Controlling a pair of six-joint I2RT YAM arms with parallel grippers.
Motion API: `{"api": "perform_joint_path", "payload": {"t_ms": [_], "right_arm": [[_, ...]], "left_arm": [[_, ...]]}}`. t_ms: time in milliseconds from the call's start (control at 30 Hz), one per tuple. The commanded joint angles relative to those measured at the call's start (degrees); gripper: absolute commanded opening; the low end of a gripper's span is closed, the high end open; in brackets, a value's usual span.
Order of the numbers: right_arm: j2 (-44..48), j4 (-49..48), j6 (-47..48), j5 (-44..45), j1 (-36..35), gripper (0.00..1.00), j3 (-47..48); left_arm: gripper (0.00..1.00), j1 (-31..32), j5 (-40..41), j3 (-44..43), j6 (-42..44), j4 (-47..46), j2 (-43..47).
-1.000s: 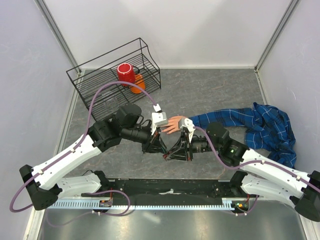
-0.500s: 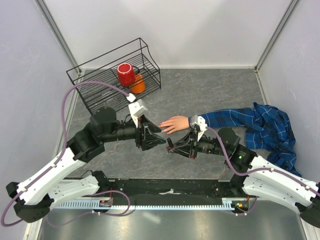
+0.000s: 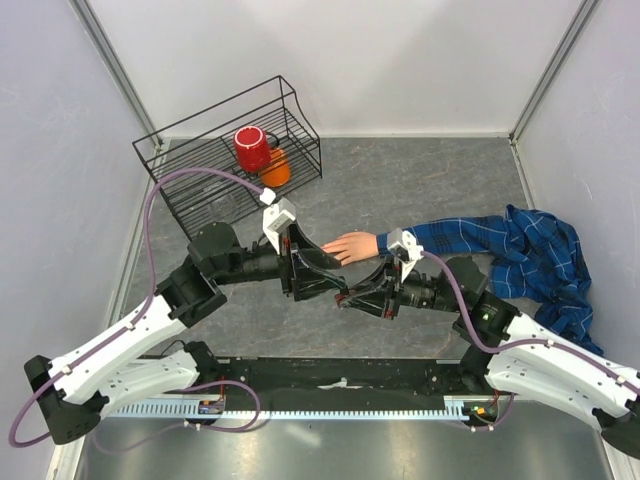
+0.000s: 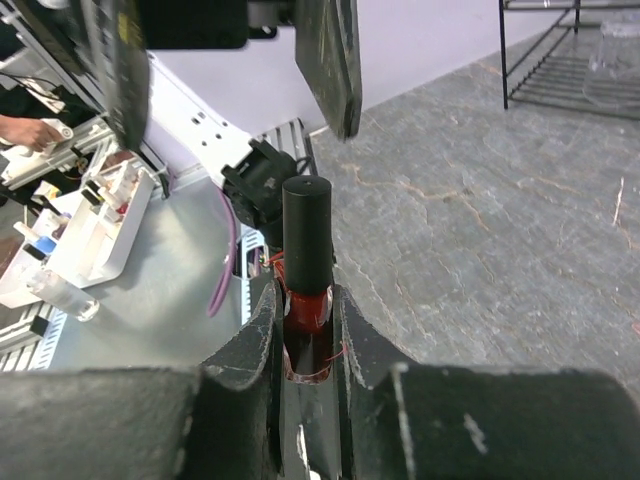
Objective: Paint the nails
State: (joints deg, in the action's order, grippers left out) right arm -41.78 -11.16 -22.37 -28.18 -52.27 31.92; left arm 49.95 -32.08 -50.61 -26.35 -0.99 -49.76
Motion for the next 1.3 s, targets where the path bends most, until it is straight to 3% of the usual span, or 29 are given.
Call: {"api": "perform_joint_path", "payload": {"t_ms": [0,333,500,900,1100,1267], "right_arm": [[2.8,-4.0,-1.2,-1.3,-0.1,0.00,2.0],[4.6,-3.4,-0.9,-2.1,-0.1,0.00,3.5],[4.7,-4.5,-1.5,-3.2,-0.1,0.00,3.8],[6.4,-3.3,-0.6,-0.9,-0.1,0.00,4.2],[4.3,-2.3,0.7,-0.6,-0.2,0.00,5.0],[3.3,-1.3,1.8,-0.6,-0.1,0.00,5.6]], "left_arm": [[0.57,0.0,-5.8,-1.2,-2.6,-5.2,-0.3],[0.54,0.0,-11.0,1.7,-8.9,-11.9,-2.6],[0.48,0.1,-11.3,1.2,-9.7,-12.0,-4.0],[0.47,0.1,-11.5,1.4,-9.2,-9.6,-5.5],[0.32,0.1,-10.9,-0.1,-8.5,-8.8,-6.6],[0.31,0.1,-11.0,-1.2,-7.9,-8.4,-7.5]]}}
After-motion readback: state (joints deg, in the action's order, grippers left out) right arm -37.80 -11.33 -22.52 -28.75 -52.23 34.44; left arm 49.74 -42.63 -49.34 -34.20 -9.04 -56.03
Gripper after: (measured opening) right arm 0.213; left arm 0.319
